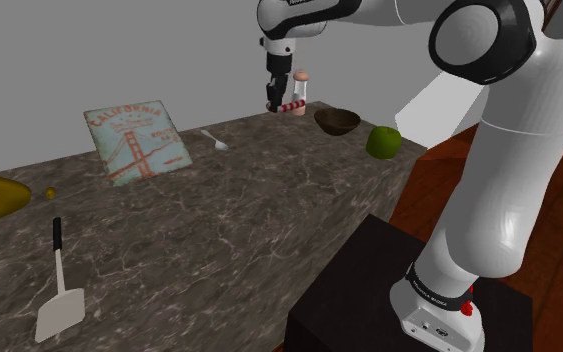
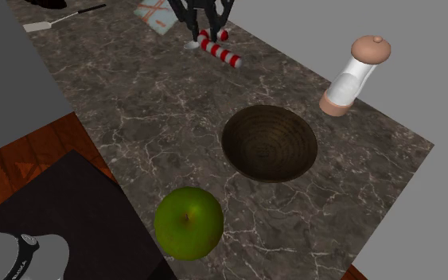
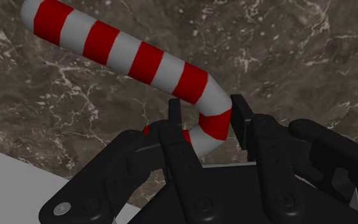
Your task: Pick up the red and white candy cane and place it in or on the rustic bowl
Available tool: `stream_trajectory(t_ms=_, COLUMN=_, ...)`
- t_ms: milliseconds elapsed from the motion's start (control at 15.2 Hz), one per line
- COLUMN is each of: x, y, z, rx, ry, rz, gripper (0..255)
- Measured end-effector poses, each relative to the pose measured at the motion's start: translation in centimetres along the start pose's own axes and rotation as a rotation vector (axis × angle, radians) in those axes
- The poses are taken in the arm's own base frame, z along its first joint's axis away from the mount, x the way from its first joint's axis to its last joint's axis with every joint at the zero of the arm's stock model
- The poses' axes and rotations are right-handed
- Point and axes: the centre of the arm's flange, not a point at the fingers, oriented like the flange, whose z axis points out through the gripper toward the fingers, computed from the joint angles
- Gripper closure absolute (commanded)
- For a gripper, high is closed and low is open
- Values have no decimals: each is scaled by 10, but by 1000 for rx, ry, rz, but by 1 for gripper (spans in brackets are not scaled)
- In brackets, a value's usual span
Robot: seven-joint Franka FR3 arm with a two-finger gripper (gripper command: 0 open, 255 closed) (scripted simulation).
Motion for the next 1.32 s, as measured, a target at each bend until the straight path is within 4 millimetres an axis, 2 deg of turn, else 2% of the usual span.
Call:
stream_trajectory(t_ms=264, x=2, y=1, z=-20, rx=0, ry=0, rz=0, gripper=255)
stream_trajectory(t_ms=330, x=-3, y=5, z=-23, rx=0, ry=0, rz=0, gripper=255)
stream_trajectory(t_ms=1320, x=-154, y=123, z=-38, rx=0, ry=0, rz=1, gripper=255)
